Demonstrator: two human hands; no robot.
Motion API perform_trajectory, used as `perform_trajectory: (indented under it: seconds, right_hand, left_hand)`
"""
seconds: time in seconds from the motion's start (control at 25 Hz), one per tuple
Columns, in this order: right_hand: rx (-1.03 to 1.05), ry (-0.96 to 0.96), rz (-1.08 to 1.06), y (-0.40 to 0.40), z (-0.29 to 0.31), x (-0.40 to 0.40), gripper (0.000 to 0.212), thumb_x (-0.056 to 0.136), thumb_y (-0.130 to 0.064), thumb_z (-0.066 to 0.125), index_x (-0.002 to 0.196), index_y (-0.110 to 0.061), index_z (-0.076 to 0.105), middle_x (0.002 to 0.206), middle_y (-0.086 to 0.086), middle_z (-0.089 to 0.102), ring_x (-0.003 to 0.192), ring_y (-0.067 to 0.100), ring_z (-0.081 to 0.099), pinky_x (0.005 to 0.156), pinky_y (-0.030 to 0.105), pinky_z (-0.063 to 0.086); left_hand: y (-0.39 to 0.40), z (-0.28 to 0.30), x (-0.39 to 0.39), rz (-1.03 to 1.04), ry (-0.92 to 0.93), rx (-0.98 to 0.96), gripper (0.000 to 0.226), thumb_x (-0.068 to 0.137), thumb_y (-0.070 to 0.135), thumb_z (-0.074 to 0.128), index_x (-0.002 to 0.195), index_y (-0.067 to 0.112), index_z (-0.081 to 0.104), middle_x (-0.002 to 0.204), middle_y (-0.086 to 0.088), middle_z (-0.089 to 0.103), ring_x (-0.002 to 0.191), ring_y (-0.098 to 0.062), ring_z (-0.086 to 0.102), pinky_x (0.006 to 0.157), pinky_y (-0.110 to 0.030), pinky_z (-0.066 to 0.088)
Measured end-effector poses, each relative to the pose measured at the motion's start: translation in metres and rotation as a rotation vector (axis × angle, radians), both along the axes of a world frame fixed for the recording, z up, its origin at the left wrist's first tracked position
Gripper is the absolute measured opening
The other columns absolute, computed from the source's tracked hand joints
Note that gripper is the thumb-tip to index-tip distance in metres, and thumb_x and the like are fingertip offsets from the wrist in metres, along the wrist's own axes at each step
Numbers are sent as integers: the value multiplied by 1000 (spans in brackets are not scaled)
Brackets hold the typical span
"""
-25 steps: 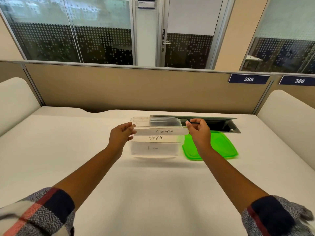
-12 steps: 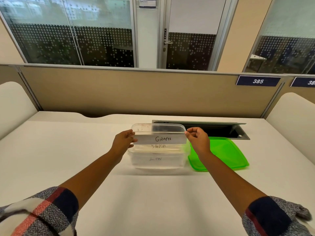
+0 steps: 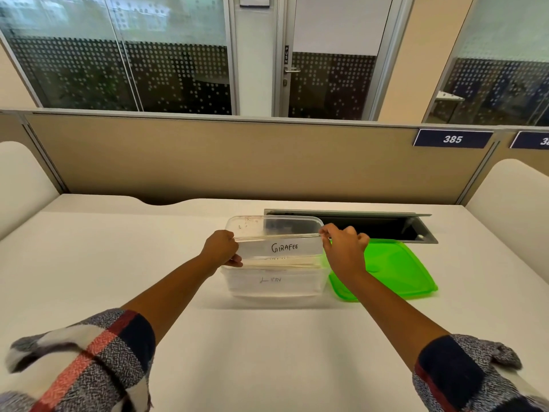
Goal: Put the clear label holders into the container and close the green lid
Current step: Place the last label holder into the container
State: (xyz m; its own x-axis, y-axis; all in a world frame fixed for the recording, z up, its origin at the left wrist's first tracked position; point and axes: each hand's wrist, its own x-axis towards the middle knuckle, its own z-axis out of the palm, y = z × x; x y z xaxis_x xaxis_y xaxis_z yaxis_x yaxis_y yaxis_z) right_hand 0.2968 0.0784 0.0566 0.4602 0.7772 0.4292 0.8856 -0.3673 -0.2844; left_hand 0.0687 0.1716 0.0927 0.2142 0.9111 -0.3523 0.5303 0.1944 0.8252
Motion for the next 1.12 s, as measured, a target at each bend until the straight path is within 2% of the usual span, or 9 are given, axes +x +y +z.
perform_trajectory:
  seconds: [0.12,0.16,0.32,0.44,0.56,0.76,0.92,1.04,1.12]
  right_hand:
    - [-20,-155,26,5,0,-2,12,86,-12,61,90,-20,68,67,7,67,78,31,55,70,35,17]
    - [-48,-194,37,8,0,-1,14,83,-8,63,88,-20,69,64,8,66,76,32,55,71,36,18]
    - [-196,-315,68,14,2,0,20,73,-2,69,83,-19,67,61,7,65,73,30,56,74,37,19]
    - [-316,-279,113,12,2,1,20,91,-13,49,107,-18,59,88,9,70,96,31,52,87,42,19]
    - [-348,-264,136,11,5,1,25,96,-22,38,117,-19,53,102,8,68,105,29,49,98,44,24]
    - [-335,-181,133,6,9,0,28,97,-28,37,120,-22,53,108,7,66,110,27,48,104,44,22]
    - [-288,-132,140,-1,9,-4,29,96,-34,38,119,-24,54,112,2,66,112,24,48,105,44,21]
    - [-247,-115,155,-8,9,-9,31,96,-38,38,118,-25,55,117,0,64,115,23,48,107,45,19]
    - [-228,-124,173,-16,9,-14,32,96,-40,38,118,-24,56,120,0,62,119,23,48,108,46,18]
  left_hand:
    - [1,4,7,-19,70,-18,33,90,0,49,123,-1,44,99,-19,58,59,-18,57,49,-27,55]
    - [1,4,10,-26,92,-21,37,91,1,49,127,-1,42,106,-20,57,62,-19,57,47,-26,54]
    - [4,-1,19,-19,161,-38,34,91,1,47,125,-2,44,107,-19,55,81,-24,58,65,-35,54]
    - [6,-4,22,-11,189,-37,30,90,-1,47,120,-3,47,96,-16,53,76,-23,59,57,-30,51]
    - [7,-6,22,-9,211,-35,32,90,0,46,123,-2,45,95,-15,54,78,-24,60,57,-30,51]
    - [3,-7,20,-47,278,97,42,90,1,46,132,1,39,124,-20,56,92,-29,66,77,-39,56]
    - [-1,-13,16,-95,272,279,49,92,8,45,140,9,35,136,-14,50,102,-33,64,82,-39,56]
    - [-9,-19,13,-135,256,429,46,93,8,43,139,9,37,142,-13,46,121,-32,52,104,-40,42]
    - [-18,-21,10,-154,244,519,44,94,7,43,137,10,39,144,-11,44,129,-28,44,109,-36,34]
